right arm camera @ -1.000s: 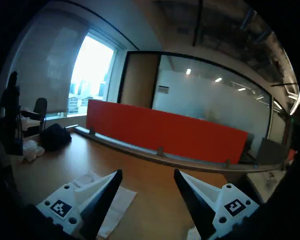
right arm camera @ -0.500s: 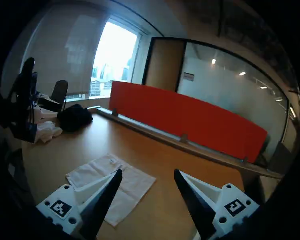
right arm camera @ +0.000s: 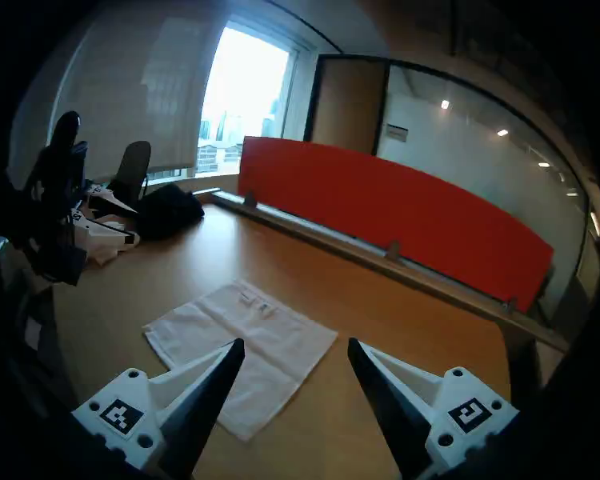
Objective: Fold towel
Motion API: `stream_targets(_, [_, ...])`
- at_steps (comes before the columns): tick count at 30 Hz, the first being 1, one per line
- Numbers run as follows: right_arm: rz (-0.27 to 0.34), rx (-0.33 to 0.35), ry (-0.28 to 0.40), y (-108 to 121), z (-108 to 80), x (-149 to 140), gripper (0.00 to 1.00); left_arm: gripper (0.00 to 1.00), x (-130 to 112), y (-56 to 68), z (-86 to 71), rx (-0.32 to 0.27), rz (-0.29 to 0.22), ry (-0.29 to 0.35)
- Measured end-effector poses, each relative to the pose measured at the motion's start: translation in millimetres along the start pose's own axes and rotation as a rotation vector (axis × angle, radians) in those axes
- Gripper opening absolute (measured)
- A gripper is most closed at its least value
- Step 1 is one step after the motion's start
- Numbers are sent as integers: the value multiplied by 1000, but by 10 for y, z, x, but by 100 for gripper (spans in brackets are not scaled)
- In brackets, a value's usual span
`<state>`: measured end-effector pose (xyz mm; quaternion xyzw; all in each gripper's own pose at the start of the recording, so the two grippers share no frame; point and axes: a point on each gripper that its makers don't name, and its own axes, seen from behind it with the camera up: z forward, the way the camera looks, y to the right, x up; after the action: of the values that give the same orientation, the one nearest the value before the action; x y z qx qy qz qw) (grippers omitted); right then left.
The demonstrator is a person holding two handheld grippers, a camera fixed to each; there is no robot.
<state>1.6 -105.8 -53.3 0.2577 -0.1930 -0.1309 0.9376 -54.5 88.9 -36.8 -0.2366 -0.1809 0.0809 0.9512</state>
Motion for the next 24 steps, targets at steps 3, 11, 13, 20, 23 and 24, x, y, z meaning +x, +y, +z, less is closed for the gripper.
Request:
stream_targets(3, [2,16,-15,-52,51,-93,100,90,-118,46,53,-15,-1,-21])
stream_targets(11, [-3,47,-73,-156,212,-416,100,90,-418,159,183,-45,2,-77])
stream_targets(13, [-5,54,-88,-182,249,-500,100,90,-498,180,212,-50,3,-92])
stream_targets(20, [-13,85,-150,-296,373,-832,100,90,-801,273,304,-78,10,-151])
stream_targets(23, [-14,99,-176,-345,422,-957,100,90,-923,311,334,-91,15,-176])
stream_targets(24, [-15,103,-183,-361,436,-995,100,90,-960,322,344,-95,17,-184])
